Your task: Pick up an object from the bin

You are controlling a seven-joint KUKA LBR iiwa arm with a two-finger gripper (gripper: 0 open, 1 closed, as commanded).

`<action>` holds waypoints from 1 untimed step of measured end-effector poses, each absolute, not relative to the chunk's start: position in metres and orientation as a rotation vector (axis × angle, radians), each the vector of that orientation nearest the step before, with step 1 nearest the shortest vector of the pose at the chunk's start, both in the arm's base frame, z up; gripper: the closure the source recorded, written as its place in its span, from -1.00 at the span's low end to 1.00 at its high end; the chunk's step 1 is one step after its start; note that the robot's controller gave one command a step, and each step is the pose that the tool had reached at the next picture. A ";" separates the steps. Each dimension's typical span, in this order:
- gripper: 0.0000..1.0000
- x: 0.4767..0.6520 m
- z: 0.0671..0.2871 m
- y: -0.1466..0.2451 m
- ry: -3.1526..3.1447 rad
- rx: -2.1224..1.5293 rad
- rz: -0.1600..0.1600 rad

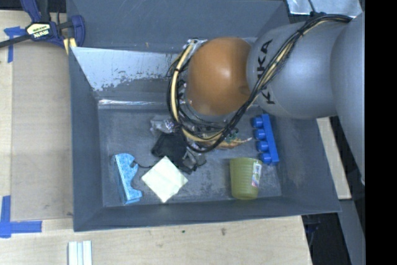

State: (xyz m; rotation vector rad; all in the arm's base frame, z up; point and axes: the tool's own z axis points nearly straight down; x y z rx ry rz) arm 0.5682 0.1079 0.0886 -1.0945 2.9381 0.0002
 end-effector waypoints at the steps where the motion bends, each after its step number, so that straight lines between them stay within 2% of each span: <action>1: 1.00 0.560 0.072 0.130 2.703 -1.579 -0.005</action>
Offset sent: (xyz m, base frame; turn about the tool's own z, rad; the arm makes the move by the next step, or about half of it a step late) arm 0.0000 0.0000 0.0000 0.0000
